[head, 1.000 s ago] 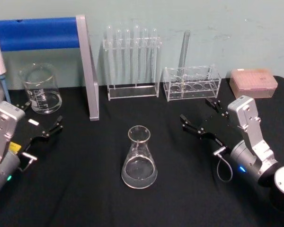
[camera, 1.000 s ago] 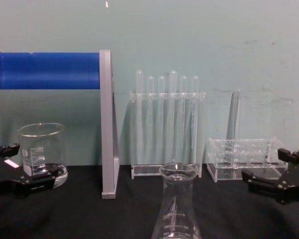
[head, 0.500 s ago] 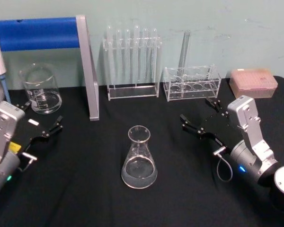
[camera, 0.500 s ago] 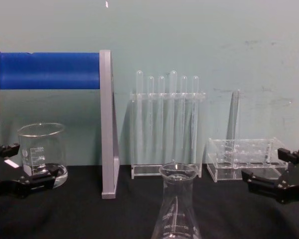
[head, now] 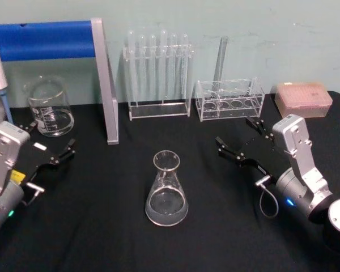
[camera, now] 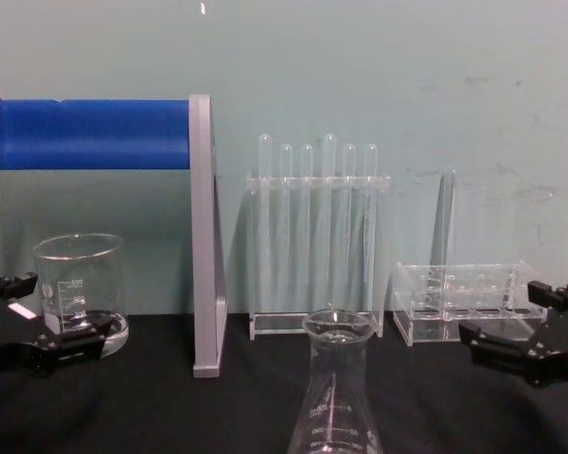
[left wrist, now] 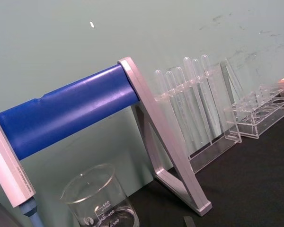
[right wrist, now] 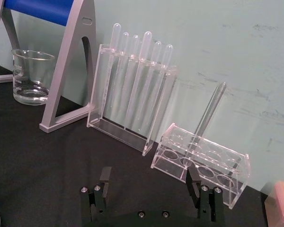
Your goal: Grasp the erlenmeyer flask with one hand, shake it three times, then place it back.
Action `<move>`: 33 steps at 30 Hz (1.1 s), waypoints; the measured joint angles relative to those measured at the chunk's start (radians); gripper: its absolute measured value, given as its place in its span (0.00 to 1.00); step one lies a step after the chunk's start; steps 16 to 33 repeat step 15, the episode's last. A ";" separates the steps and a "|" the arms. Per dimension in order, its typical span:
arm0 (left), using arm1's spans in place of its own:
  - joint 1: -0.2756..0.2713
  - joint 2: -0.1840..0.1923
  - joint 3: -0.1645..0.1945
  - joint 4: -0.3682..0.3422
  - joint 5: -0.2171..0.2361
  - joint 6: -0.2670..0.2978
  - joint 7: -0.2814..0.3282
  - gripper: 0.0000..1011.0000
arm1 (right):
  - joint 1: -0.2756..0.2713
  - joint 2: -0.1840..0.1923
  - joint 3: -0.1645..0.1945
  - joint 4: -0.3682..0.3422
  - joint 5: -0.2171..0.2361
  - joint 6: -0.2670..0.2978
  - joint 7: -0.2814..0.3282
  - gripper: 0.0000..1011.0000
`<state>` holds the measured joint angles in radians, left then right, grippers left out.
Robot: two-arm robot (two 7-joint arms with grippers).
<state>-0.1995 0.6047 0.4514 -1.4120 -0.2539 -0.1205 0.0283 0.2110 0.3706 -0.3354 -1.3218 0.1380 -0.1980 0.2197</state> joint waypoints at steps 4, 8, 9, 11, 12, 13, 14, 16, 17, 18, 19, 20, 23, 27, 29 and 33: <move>0.000 0.000 0.000 0.000 0.000 0.000 0.000 0.99 | 0.000 0.000 0.000 0.000 0.000 0.000 0.000 0.99; 0.000 0.000 0.000 0.000 0.000 0.000 0.000 0.99 | 0.000 0.000 0.000 0.000 0.000 0.000 0.000 0.99; 0.000 0.000 0.000 0.000 0.000 0.000 0.000 0.99 | 0.000 0.000 0.000 0.000 0.000 0.000 0.000 0.99; 0.000 0.000 0.000 0.000 0.000 0.000 0.000 0.99 | 0.000 0.000 0.000 0.000 0.000 0.000 0.000 0.99; 0.000 0.000 0.000 0.000 0.000 0.000 0.000 0.99 | 0.000 0.000 0.000 0.000 0.000 0.000 0.000 0.99; 0.000 0.000 0.000 0.000 0.000 0.000 0.000 0.99 | 0.000 0.000 0.000 0.000 0.000 0.000 0.000 0.99; 0.000 0.000 0.000 0.000 0.000 0.000 0.000 0.99 | 0.000 0.000 0.000 0.000 0.000 0.000 0.000 0.99; 0.000 0.000 0.000 0.000 0.000 0.000 0.000 0.99 | 0.000 0.000 0.000 0.000 0.000 0.000 0.000 0.99; 0.000 0.000 0.000 0.000 0.000 0.000 0.000 0.99 | 0.000 0.000 0.000 0.000 0.000 0.000 0.000 0.99; 0.000 0.000 0.000 0.000 0.000 0.000 0.000 0.99 | 0.000 0.000 0.000 0.000 0.000 0.000 0.000 0.99; 0.000 0.000 0.000 0.000 0.000 0.000 0.000 0.99 | 0.000 0.000 0.000 0.000 0.000 0.000 0.000 0.99; 0.000 0.000 0.000 0.000 0.000 0.000 0.000 0.99 | 0.000 0.000 0.000 0.000 0.000 0.000 0.000 0.99; 0.000 0.000 0.000 0.000 0.000 0.000 0.000 0.99 | 0.000 0.000 0.000 0.000 0.000 0.000 0.000 0.99; 0.000 0.000 0.000 0.000 0.000 0.000 0.000 0.99 | 0.000 0.000 0.000 0.000 0.000 0.000 0.000 0.99; 0.000 0.000 0.000 0.000 0.000 0.000 0.000 0.99 | 0.000 0.000 0.000 0.000 0.000 0.000 0.000 0.99; 0.000 0.000 0.000 0.000 0.000 0.000 0.000 0.99 | 0.000 0.000 0.000 0.000 0.000 0.000 0.000 0.99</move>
